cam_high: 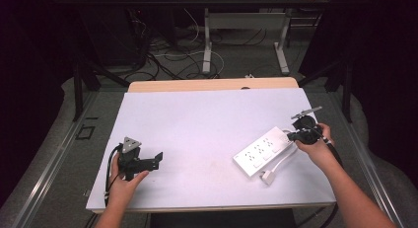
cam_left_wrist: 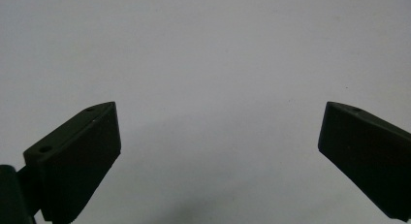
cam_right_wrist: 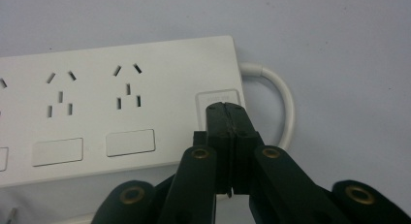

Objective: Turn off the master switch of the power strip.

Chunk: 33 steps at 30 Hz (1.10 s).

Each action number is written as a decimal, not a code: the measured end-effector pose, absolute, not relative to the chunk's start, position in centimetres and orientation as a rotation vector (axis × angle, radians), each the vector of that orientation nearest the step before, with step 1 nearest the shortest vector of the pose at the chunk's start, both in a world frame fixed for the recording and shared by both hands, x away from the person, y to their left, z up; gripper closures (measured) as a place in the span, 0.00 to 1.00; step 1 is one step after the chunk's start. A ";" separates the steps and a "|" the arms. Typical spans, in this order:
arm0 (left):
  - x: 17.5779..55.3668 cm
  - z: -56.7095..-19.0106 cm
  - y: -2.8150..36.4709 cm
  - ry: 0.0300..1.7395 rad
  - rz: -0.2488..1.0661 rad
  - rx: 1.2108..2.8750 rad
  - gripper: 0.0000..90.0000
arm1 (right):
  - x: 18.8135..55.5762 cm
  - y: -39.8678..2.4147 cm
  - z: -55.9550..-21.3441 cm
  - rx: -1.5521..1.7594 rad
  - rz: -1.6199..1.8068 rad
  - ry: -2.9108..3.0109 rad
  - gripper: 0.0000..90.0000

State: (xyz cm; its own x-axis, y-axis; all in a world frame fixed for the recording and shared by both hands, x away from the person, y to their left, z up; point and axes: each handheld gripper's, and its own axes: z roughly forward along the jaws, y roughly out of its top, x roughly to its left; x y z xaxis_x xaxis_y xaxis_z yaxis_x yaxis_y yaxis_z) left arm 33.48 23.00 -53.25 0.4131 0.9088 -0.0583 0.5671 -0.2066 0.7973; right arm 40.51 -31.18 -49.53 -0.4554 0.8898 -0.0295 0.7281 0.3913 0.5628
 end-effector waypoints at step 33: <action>33.5 -53.3 22.9 1.260 0.552 1.893 0.02 | 42.3 -30.5 -51.5 1.457 0.690 2.307 1.00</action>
